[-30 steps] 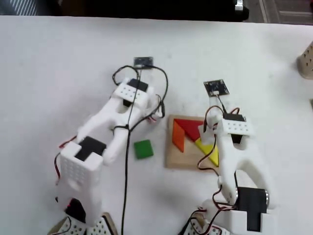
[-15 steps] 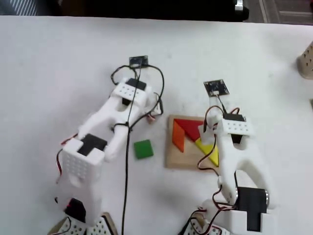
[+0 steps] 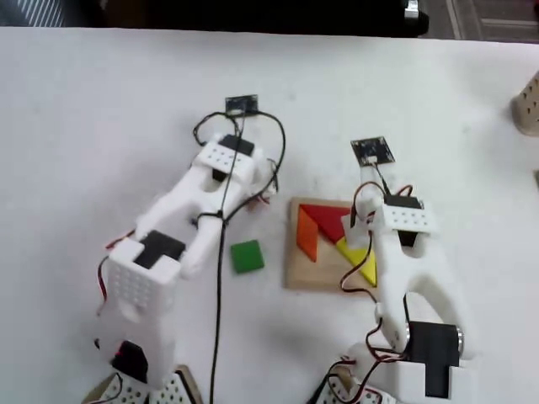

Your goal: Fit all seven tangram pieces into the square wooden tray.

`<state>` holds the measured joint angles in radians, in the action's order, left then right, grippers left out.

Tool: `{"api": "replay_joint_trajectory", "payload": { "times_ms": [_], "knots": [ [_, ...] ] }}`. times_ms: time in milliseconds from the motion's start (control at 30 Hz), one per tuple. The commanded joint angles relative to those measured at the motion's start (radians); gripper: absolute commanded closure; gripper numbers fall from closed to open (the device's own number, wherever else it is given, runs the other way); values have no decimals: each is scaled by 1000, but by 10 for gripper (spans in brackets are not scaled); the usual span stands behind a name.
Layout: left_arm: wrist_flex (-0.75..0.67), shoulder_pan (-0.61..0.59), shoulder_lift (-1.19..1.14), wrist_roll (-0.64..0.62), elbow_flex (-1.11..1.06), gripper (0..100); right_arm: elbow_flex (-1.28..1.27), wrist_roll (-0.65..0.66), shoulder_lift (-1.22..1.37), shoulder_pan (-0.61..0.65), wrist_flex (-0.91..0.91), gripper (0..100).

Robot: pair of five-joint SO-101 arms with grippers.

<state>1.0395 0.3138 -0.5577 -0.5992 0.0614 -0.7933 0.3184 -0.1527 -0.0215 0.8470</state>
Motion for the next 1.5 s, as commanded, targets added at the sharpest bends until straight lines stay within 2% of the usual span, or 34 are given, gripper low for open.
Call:
{"api": "replay_joint_trajectory", "payload": {
  "times_ms": [0, 233, 367, 433, 800, 1133, 1467],
  "knots": [
    [-26, -15, 7, -3, 46, 917, -2, 14, -27, 19, -12, 978],
    [-20, -15, 8, 8, 46, 914, -2, 14, -27, 19, -12, 978],
    [-18, -13, 10, 196, 46, 916, -2, 14, -27, 19, -12, 978],
    [-18, -13, 12, 245, 46, 917, -2, 14, -27, 19, -12, 978],
    [147, -10, 197, 245, 34, 917, -2, 14, -27, 19, -13, 978],
    [230, 163, 209, 245, 32, 917, 0, 9, -28, 10, -15, 978],
    [143, 302, 214, 253, -68, 918, 2, 6, -39, -143, 41, 981]
  ]
}}
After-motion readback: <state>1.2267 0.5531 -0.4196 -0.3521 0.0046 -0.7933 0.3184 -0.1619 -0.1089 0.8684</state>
